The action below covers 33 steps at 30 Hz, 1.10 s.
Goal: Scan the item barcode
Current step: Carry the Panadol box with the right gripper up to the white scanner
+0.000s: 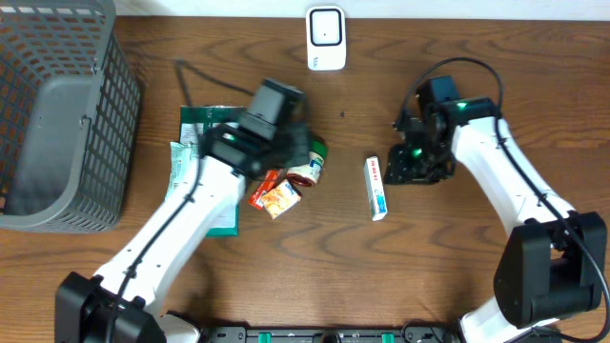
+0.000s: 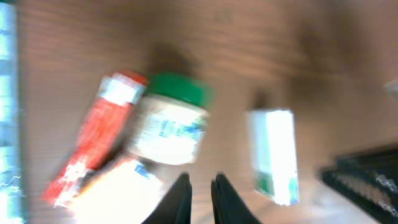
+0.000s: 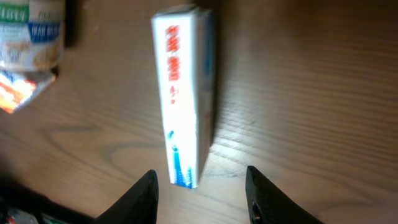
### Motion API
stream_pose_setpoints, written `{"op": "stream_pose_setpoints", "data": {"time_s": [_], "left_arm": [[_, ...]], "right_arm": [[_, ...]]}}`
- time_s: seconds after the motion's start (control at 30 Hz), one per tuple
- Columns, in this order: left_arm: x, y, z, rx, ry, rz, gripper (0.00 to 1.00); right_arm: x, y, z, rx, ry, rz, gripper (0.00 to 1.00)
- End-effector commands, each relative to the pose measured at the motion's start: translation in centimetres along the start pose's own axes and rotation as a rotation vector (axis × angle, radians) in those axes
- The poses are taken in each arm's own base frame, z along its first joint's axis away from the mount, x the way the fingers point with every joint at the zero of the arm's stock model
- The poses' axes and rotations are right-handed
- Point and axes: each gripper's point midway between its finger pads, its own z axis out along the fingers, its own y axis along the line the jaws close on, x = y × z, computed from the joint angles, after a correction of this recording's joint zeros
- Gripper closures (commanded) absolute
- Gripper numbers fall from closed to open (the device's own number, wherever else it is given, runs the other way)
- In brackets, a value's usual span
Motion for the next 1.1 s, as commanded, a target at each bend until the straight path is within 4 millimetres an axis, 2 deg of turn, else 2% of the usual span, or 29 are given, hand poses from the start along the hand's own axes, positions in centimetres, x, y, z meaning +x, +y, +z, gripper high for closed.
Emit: {"op": "stream_pose_setpoints", "data": {"time_s": [0.0, 0.1, 0.17, 0.2, 0.23, 0.33, 0.4, 0.47, 0.5, 0.57, 0.67, 0.77, 0.83, 0.97, 1.07], "left_arm": [[-0.5, 4.0, -0.4, -0.104, 0.012, -0.066, 0.84], [-0.5, 6.1, -0.4, -0.14, 0.029, -0.113, 0.83], [-0.7, 6.8, -0.5, -0.15, 0.027, -0.133, 0.7], [-0.9, 7.2, -0.6, -0.154, 0.024, -0.144, 0.59], [-1.0, 7.4, -0.6, -0.157, 0.023, -0.15, 0.53], [-1.0, 7.7, -0.7, -0.161, 0.025, -0.155, 0.48], [-0.9, 7.7, -0.7, -0.163, 0.028, -0.156, 0.41], [-0.8, 7.7, -0.7, -0.165, 0.032, -0.156, 0.37], [-0.7, 7.8, -0.7, -0.167, 0.035, -0.157, 0.36], [-0.6, 7.9, -0.8, -0.17, 0.041, -0.158, 0.27], [-0.6, 7.9, -0.8, -0.17, 0.042, -0.158, 0.21], [-0.6, 7.8, -0.8, -0.17, 0.041, -0.158, 0.2], [-0.6, 7.9, -0.8, -0.17, 0.042, -0.158, 0.2], [-0.6, 7.8, -0.8, -0.17, 0.041, -0.158, 0.2], [-0.6, 7.8, -0.8, -0.17, 0.041, -0.158, 0.19]], "right_arm": [[1.2, 1.7, 1.4, 0.013, 0.039, -0.035, 0.57], [1.7, 1.0, 2.9, 0.118, 0.029, -0.01, 0.55], [1.7, 1.0, 3.9, 0.142, 0.012, -0.022, 0.55], [1.7, 1.2, 4.7, 0.139, 0.002, -0.038, 0.56], [1.8, 1.3, 5.2, 0.139, -0.004, -0.049, 0.58], [2.0, 0.8, 6.1, 0.171, -0.02, -0.029, 0.64], [2.0, 0.4, 6.2, 0.204, -0.028, -0.009, 0.73], [1.9, 0.0, 6.1, 0.223, -0.034, -0.008, 0.76], [1.9, -0.1, 6.1, 0.23, -0.035, -0.007, 0.81], [2.0, -0.2, 6.0, 0.232, -0.03, -0.005, 0.88], [1.7, 0.0, 5.6, 0.232, -0.037, -0.01, 0.89], [0.6, 0.8, 3.8, 0.227, -0.051, -0.028, 0.88], [-0.5, 1.8, 1.9, 0.221, -0.073, -0.06, 0.88], [-3.2, 4.2, -3.2, 0.198, -0.156, -0.094, 0.86], [-5.7, 6.5, -8.2, 0.169, -0.266, -0.119, 0.86]]}}
